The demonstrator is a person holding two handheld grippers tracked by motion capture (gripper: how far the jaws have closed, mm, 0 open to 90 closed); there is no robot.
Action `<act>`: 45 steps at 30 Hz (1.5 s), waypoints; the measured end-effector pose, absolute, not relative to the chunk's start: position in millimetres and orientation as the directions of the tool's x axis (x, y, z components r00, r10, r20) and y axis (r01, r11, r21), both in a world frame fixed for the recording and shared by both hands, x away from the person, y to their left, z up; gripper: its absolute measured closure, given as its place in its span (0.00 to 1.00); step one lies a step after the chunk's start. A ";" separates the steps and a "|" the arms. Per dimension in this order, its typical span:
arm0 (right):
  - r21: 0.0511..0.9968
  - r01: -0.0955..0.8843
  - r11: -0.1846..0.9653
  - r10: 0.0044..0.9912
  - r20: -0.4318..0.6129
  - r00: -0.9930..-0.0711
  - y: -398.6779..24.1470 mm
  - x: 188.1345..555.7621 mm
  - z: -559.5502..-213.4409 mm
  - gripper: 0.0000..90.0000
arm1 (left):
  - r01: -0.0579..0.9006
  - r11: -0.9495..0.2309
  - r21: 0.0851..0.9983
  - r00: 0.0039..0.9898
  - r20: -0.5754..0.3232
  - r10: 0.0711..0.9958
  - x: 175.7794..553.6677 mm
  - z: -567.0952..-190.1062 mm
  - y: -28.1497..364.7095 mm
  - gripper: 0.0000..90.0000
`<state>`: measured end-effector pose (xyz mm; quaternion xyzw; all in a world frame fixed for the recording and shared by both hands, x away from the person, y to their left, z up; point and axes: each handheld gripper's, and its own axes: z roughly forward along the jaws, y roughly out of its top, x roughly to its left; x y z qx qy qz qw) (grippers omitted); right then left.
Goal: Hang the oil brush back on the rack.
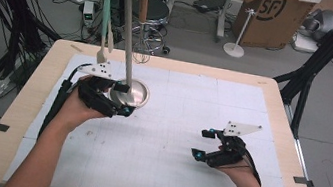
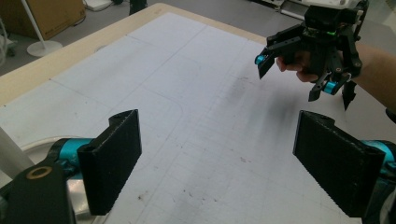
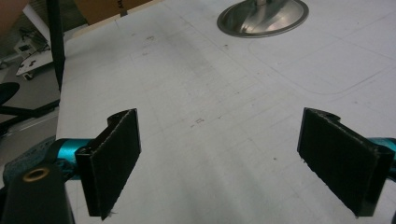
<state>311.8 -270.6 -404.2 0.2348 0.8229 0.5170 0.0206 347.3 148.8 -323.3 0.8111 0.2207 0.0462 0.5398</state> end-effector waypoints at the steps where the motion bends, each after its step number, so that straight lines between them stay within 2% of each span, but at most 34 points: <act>1: 0.860 0.365 0.356 0.407 0.209 -0.889 -270.7 311.7 -404.1 0.14 | 0.309 -0.319 0.896 0.898 -0.165 0.407 347.1 -325.3 148.7 0.18; 5: 0.860 0.369 0.353 0.407 0.214 -0.888 -271.0 311.3 -403.7 0.14 | 0.311 -0.299 0.902 0.892 -0.169 0.418 344.1 -333.2 146.7 0.18; 17: 0.861 0.368 0.351 0.407 0.214 -0.888 -272.2 311.5 -403.4 0.14 | 0.303 -0.277 0.912 0.910 -0.190 0.369 337.2 -350.8 138.8 0.18; 36: 0.863 0.368 0.347 0.406 0.216 -0.888 -273.3 311.8 -403.2 0.14 | 0.343 -0.288 0.894 0.907 -0.235 0.351 329.5 -384.5 129.1 0.18; 45: 0.862 0.369 0.348 0.406 0.216 -0.888 -273.5 311.5 -403.0 0.14 | 0.328 -0.267 0.906 0.916 -0.236 0.325 324.5 -392.4 126.3 0.18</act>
